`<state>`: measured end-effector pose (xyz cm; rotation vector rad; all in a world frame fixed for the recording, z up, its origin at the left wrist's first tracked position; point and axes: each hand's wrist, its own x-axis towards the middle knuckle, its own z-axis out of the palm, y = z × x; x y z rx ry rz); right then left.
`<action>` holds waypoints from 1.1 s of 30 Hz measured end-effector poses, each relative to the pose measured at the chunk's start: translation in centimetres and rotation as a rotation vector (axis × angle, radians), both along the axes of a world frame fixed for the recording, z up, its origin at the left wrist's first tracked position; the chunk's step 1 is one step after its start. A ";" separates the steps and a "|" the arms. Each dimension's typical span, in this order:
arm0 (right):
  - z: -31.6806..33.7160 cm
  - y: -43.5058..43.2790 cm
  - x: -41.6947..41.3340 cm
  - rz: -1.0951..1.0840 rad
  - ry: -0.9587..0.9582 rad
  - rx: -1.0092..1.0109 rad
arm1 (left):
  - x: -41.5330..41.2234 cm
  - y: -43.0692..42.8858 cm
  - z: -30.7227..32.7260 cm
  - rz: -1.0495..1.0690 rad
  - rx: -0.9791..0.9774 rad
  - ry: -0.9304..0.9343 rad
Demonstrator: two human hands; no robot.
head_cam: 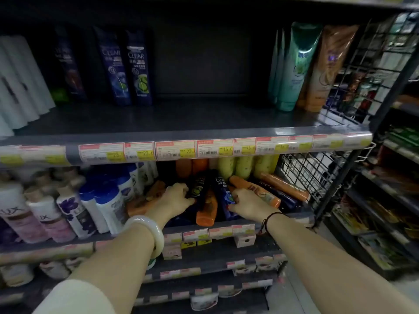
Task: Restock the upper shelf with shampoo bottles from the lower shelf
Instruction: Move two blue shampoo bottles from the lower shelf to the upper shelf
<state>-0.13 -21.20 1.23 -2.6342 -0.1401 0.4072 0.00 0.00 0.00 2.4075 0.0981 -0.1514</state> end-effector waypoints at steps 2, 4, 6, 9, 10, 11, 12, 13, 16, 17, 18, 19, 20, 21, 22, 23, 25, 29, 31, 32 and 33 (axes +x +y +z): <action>-0.8 0.4 0.7 -0.034 -0.006 0.038 | 0.6 0.1 -0.4 0.021 -0.007 0.015; -2.0 0.5 1.5 -0.047 0.003 0.059 | 1.0 0.0 -0.9 0.039 0.000 0.037; -2.6 0.7 2.0 -0.065 0.002 0.058 | 1.5 -0.3 -1.5 0.054 -0.007 0.041; -3.7 0.9 2.6 -0.120 -0.006 0.088 | 2.0 -0.6 -2.1 0.077 -0.010 0.036; -4.0 1.0 2.7 -0.150 -0.004 0.106 | 2.1 -0.7 -2.4 0.078 0.001 0.039; -4.5 1.0 2.9 -0.179 -0.006 0.122 | 2.2 -0.7 -2.7 0.080 0.008 0.045; -4.7 1.1 2.9 -0.207 -0.009 0.129 | 2.3 -0.8 -2.8 0.081 0.009 0.047; -4.9 1.1 3.1 -0.229 -0.011 0.135 | 2.4 -0.8 -3.0 0.087 -0.002 0.054; -5.3 1.2 3.4 -0.263 0.002 0.131 | 2.5 -1.0 -3.0 0.097 -0.018 0.078; -5.3 1.3 3.5 -0.263 0.007 0.128 | 2.6 -1.0 -2.9 0.095 -0.013 0.089; -5.1 1.4 3.5 -0.264 0.017 0.122 | 2.6 -1.1 -2.8 0.090 -0.002 0.097; -5.1 1.4 3.6 -0.266 0.023 0.121 | 2.7 -1.2 -2.7 0.088 0.004 0.107; -4.9 1.4 3.5 -0.269 0.032 0.125 | 2.7 -1.3 -2.6 0.089 0.007 0.115; -4.9 1.5 3.6 -0.272 0.036 0.132 | 2.8 -1.4 -2.6 0.090 0.004 0.128; -4.8 1.5 3.6 -0.278 0.041 0.144 | 2.9 -1.6 -2.4 0.088 0.000 0.138; -4.9 1.5 3.6 -0.282 0.045 0.164 | 2.9 -1.8 -2.3 0.088 -0.011 0.147; -4.8 1.6 3.3 -0.296 0.067 0.216 | 2.9 -2.1 -2.1 0.097 -0.051 0.165; -4.6 1.5 3.1 -0.283 0.092 0.265 | 2.9 -2.6 -1.9 0.135 -0.135 0.191; -4.5 1.4 3.1 -0.274 0.093 0.294 | 3.0 -2.5 -1.8 0.153 -0.182 0.212; -4.6 1.3 3.0 -0.279 0.100 0.332 | 3.0 -2.5 -1.6 0.161 -0.195 0.224; -4.7 1.3 2.9 -0.293 0.109 0.376 | 3.0 -2.5 -1.6 0.170 -0.204 0.228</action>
